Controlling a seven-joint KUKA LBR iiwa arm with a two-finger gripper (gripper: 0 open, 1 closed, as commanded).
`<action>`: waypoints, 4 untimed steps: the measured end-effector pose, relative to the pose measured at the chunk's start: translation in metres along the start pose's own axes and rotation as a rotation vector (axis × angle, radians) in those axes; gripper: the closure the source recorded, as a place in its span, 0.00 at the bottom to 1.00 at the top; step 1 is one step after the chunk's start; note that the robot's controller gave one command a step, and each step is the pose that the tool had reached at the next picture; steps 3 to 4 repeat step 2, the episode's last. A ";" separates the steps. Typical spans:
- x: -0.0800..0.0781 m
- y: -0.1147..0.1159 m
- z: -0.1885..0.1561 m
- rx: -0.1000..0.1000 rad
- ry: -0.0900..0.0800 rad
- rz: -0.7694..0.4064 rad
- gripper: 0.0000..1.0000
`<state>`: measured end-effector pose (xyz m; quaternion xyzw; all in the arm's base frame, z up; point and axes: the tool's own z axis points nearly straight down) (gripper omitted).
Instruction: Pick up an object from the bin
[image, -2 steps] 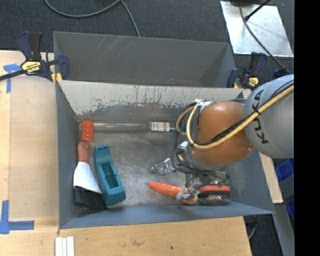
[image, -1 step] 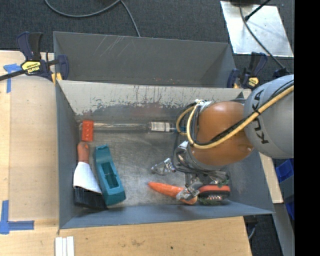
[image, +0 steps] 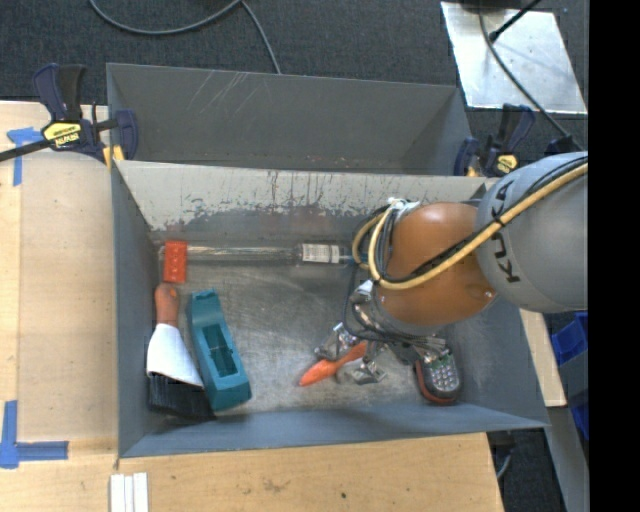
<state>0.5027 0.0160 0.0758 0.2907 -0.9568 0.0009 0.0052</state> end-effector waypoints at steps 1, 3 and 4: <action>0.000 0.000 0.000 0.000 0.000 0.000 1.00; 0.034 -0.035 -0.199 0.001 -0.011 -0.123 1.00; 0.034 -0.035 -0.199 0.001 -0.011 -0.123 1.00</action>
Offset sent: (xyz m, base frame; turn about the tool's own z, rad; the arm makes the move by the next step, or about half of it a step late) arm -0.0076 -0.0501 0.2112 -0.1287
